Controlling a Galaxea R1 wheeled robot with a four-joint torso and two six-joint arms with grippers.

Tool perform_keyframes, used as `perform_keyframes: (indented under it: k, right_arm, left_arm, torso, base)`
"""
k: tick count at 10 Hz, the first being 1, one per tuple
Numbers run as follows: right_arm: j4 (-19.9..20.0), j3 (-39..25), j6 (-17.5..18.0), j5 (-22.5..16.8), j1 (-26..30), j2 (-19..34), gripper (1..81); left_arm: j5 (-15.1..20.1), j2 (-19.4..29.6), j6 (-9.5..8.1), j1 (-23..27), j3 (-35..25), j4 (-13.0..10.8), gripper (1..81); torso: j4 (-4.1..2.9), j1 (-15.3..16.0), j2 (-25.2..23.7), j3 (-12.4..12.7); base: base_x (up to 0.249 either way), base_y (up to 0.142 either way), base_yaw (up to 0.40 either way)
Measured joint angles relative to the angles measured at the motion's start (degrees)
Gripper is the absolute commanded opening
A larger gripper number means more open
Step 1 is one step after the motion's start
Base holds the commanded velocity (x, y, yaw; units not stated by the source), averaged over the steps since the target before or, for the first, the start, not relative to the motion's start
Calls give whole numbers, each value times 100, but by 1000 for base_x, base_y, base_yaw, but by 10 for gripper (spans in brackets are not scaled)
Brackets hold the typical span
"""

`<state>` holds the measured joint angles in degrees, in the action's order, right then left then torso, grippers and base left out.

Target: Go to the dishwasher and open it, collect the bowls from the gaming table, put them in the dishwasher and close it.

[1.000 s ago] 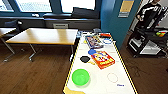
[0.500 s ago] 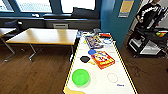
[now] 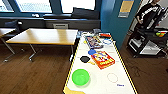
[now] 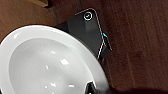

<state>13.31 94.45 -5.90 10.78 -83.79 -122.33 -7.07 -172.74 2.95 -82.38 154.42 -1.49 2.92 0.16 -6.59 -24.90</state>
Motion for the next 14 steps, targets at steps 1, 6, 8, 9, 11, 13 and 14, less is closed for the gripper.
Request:
perform_keyframes:
  k: [1, 6, 8, 9, 11, 13, 14]
  right_arm:
    - [-48, 310, -49, 110, -133, -346, 10]
    - [-389, 1486, -158, 344, -472, -1598, 10]
    - [-496, 1624, -180, 366, -603, -1805, 10]
    - [-502, 1657, -180, 357, -607, -1815, 10]
    - [-502, 1919, -180, 407, -557, -1910, 10]
    - [-505, 2100, -182, 413, -546, -2097, 10]
    - [-507, 2244, -187, 411, -541, -2241, 10]
  left_arm:
    - [0, 69, 0, 2, -135, 0, 811]
    - [-1, 1240, -4, 99, -2121, 1, 811]
    - [-76, 2127, -15, 174, -2923, 1, 811]
    - [-94, 2591, -17, 144, -3262, 1, 811]
    - [-196, 3246, -20, 135, -4127, 1, 811]
    - [-213, 3796, -30, 195, -4982, 4, 811]
    - [-216, 4179, -43, 290, -5433, 6, 811]
  torso:
    - [0, -2, 0, 0]
    - [0, -9, -2, 0]
    - [0, -9, -2, 2]
    - [0, -9, -2, 2]
    - [0, -9, -2, 2]
    - [0, -9, -2, 2]
    - [0, -9, -2, 2]
  base:
    - [0, 0, 0]
    - [0, 0, 0]
    - [0, 0, 0]
    - [0, 0, 0]
    - [0, 0, 0]
    - [0, 0, 0]
    - [0, 0, 0]
